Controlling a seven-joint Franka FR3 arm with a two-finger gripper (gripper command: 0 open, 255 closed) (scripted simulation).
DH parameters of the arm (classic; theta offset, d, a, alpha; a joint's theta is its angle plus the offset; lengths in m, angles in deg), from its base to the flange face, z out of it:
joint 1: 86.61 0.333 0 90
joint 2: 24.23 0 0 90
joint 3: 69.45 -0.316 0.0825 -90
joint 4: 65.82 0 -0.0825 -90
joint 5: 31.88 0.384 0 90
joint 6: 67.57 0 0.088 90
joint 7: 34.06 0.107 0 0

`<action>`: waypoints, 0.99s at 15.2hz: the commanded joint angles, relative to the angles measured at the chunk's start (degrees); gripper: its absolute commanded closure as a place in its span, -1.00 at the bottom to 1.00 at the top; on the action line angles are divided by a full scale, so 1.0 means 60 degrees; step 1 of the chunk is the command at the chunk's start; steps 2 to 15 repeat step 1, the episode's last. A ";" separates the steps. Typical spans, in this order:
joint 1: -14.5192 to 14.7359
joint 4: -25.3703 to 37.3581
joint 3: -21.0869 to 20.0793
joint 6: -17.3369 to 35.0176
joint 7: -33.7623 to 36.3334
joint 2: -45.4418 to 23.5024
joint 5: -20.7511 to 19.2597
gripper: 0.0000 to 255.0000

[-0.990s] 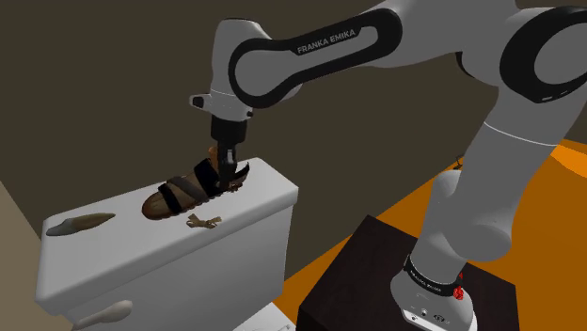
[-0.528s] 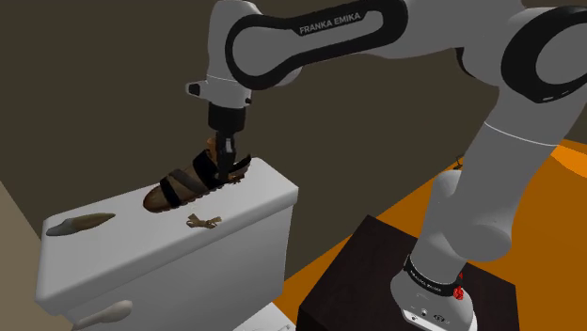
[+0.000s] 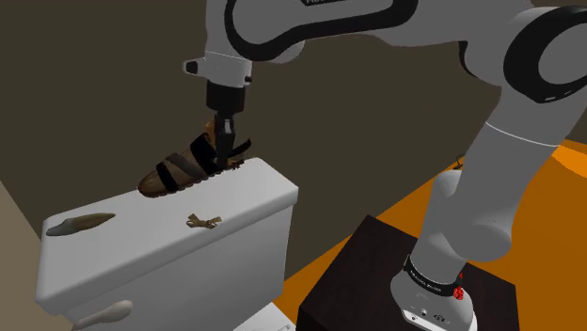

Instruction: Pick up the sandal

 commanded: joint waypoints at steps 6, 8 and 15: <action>0.0001 0.0072 -0.0001 -0.0064 0.0014 0.0001 -0.0004 1.00; 0.0001 0.0072 -0.0001 -0.0064 0.0014 0.0001 -0.0004 1.00; 0.0001 0.0072 -0.0001 -0.0064 0.0014 0.0001 -0.0004 1.00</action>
